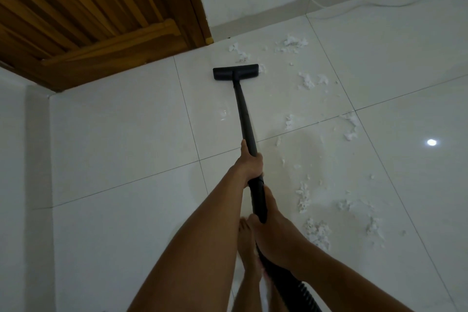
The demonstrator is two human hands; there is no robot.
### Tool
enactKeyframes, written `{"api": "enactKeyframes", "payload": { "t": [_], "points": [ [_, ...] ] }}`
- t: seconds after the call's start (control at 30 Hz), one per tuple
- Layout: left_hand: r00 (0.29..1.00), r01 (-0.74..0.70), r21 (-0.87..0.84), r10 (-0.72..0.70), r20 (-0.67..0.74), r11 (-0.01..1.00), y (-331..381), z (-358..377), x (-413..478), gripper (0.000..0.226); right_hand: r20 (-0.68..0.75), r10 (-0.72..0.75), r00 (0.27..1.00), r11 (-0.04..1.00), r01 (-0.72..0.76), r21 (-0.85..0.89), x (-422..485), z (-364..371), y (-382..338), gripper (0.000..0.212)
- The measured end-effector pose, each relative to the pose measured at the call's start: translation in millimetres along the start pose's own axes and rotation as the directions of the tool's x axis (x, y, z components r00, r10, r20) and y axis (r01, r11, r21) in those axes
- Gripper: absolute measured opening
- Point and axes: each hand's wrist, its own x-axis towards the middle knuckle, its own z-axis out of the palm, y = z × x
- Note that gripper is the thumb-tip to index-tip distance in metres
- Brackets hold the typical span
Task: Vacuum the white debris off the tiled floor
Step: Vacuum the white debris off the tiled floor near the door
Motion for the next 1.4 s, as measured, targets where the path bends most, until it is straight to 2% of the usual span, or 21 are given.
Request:
{"api": "enactKeyframes", "payload": {
  "t": [0.43, 0.87, 1.13, 1.4],
  "points": [
    [1.0, -0.007, 0.026, 0.006, 0.008, 1.0, 53.5, -40.9, 36.0, 0.072, 0.009, -0.011, 1.0, 0.996, 0.01, 0.086, 43.4, -14.6, -57.2, 0.074],
    [1.0, -0.026, 0.029, 0.026, 0.004, 0.999, 76.1, -60.3, 59.5, 0.071, -0.039, -0.008, 0.999, 1.0, 0.008, 0.005, 74.5, -19.1, -79.6, 0.074],
    [1.0, -0.014, 0.023, 0.014, 0.024, 1.0, 60.8, -54.2, 32.5, 0.07, -0.001, 0.011, 1.0, 0.996, -0.011, 0.085, 47.7, -7.8, -68.6, 0.072],
    [0.998, 0.006, 0.009, -0.007, 0.058, 1.0, 34.5, -12.4, -7.7, 0.071, -0.022, 0.035, 0.999, 0.999, -0.035, 0.037, -3.7, -10.9, -36.1, 0.073]
  ]
}}
